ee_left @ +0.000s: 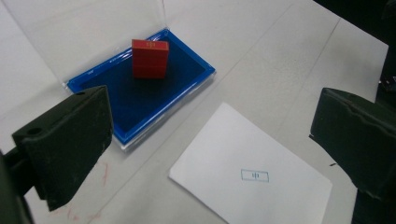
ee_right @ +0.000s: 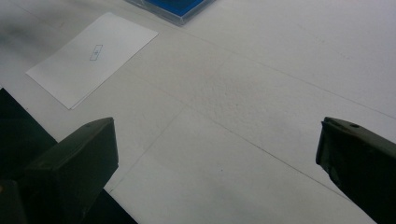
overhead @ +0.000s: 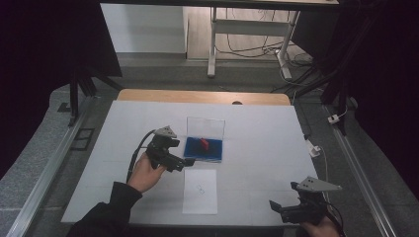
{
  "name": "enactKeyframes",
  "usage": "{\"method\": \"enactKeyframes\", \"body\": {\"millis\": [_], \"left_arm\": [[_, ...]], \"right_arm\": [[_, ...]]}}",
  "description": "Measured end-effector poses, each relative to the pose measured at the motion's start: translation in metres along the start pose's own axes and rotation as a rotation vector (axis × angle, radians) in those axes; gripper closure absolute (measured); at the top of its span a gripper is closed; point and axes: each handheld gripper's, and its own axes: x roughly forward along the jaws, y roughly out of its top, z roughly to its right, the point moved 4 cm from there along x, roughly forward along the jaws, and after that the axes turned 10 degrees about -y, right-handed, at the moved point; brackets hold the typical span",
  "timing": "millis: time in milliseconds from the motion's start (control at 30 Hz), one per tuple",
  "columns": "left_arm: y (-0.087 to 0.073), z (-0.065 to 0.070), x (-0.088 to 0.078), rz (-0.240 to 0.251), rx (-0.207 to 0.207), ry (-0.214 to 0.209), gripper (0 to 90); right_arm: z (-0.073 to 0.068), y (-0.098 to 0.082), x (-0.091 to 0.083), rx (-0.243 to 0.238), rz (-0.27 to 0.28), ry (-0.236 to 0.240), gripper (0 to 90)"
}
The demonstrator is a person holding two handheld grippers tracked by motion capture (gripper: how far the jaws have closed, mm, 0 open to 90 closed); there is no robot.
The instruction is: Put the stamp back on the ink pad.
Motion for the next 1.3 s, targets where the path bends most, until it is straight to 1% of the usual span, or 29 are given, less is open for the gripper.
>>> {"method": "enactKeyframes", "body": {"millis": [233, 300, 400, 567, 733, 933, 1067, 1300], "left_arm": [[-0.013, 0.008, -0.015, 0.011, 0.004, -0.002, 0.0], [-0.016, 0.011, -0.021, 0.023, 0.006, -0.008, 0.0], [-0.022, 0.015, -0.029, 0.038, 0.007, -0.005, 0.0], [-0.035, 0.021, -0.047, 0.07, -0.005, 0.005, 0.0], [-0.052, 0.024, -0.067, 0.108, -0.035, 0.019, 0.0], [-0.074, 0.027, -0.089, 0.138, -0.073, 0.055, 0.0], [-0.089, 0.029, -0.101, 0.147, -0.093, 0.084, 0.0], [-0.115, 0.033, -0.118, 0.144, -0.131, 0.125, 0.0]], "right_arm": [[0.0, 0.0, 0.0, 0.001, -0.002, 0.0, 0.0], [0.0, 0.0, 0.0, 0.0, -0.001, 0.0, 0.0], [0.0, 0.0, 0.0, 0.001, -0.002, 0.0, 0.0], [0.0, 0.0, 0.0, 0.001, -0.004, -0.001, 0.0], [0.0, 0.0, 0.0, 0.001, -0.005, -0.003, 0.0], [0.0, 0.0, 0.0, 0.002, -0.004, -0.003, 0.0], [0.0, 0.0, 0.0, 0.0, -0.002, -0.004, 0.0], [0.0, 0.0, 0.0, 0.0, -0.003, -0.006, 0.0]]}}
